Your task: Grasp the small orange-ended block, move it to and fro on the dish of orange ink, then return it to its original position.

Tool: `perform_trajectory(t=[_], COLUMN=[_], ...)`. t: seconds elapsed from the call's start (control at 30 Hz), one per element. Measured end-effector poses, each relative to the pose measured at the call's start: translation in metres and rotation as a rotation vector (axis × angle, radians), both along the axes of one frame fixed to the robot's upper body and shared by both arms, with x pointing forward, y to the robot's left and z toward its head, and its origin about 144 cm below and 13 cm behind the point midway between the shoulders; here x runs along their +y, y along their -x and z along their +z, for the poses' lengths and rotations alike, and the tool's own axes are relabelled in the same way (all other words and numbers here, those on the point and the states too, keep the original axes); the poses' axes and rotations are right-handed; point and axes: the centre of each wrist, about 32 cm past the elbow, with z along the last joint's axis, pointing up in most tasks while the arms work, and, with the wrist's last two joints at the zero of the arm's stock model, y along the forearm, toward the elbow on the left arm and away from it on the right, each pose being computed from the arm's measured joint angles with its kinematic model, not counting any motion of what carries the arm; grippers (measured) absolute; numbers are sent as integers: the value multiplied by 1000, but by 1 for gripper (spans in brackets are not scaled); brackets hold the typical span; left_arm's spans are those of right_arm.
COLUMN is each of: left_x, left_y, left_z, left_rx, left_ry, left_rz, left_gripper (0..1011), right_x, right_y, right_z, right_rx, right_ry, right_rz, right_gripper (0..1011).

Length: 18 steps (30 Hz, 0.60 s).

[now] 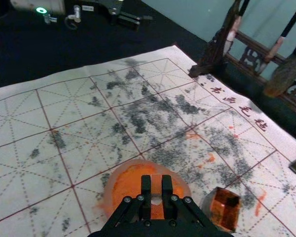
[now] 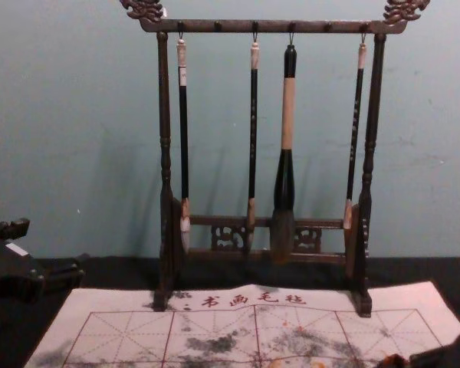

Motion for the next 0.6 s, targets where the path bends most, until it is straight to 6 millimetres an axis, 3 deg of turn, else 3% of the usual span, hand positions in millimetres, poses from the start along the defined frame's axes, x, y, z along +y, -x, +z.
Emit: perform_trajectory(t=[0.6], left_x=[0], left_y=[0], left_z=[0], left_rx=[0], left_ry=[0], left_rz=[0], left_gripper=[1001], right_x=[11], right_y=[7], right_z=[0], right_rx=[9], right_ry=[-18], right_rz=[68], right_gripper=[82])
